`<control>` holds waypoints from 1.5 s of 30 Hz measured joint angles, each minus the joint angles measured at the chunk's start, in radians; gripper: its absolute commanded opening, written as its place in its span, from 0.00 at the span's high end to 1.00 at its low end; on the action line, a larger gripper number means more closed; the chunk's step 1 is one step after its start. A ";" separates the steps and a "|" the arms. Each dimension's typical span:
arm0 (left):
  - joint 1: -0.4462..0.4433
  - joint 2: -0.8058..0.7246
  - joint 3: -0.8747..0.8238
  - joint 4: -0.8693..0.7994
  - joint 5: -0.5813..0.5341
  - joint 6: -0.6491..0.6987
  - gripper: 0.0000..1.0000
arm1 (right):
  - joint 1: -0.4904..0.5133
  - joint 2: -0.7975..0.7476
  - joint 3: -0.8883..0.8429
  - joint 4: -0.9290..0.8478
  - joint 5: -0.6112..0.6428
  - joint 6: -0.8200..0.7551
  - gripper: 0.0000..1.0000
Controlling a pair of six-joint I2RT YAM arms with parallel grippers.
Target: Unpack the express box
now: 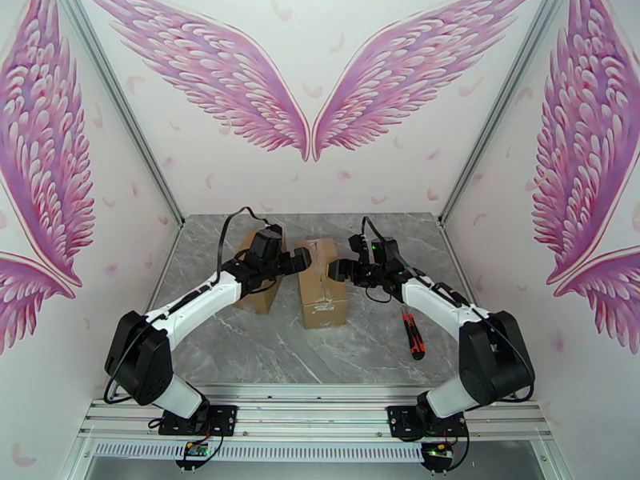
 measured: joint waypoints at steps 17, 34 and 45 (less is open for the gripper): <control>-0.148 -0.006 0.041 -0.053 -0.007 0.136 0.01 | -0.042 -0.270 0.027 -0.441 0.481 -0.175 0.00; -0.170 -0.079 0.017 -0.013 0.017 0.342 0.01 | -0.266 -0.241 -0.151 -0.704 0.739 -0.131 0.00; -0.164 -0.079 0.017 -0.014 0.039 0.457 0.01 | -0.311 -0.005 -0.140 -0.694 0.735 -0.142 0.01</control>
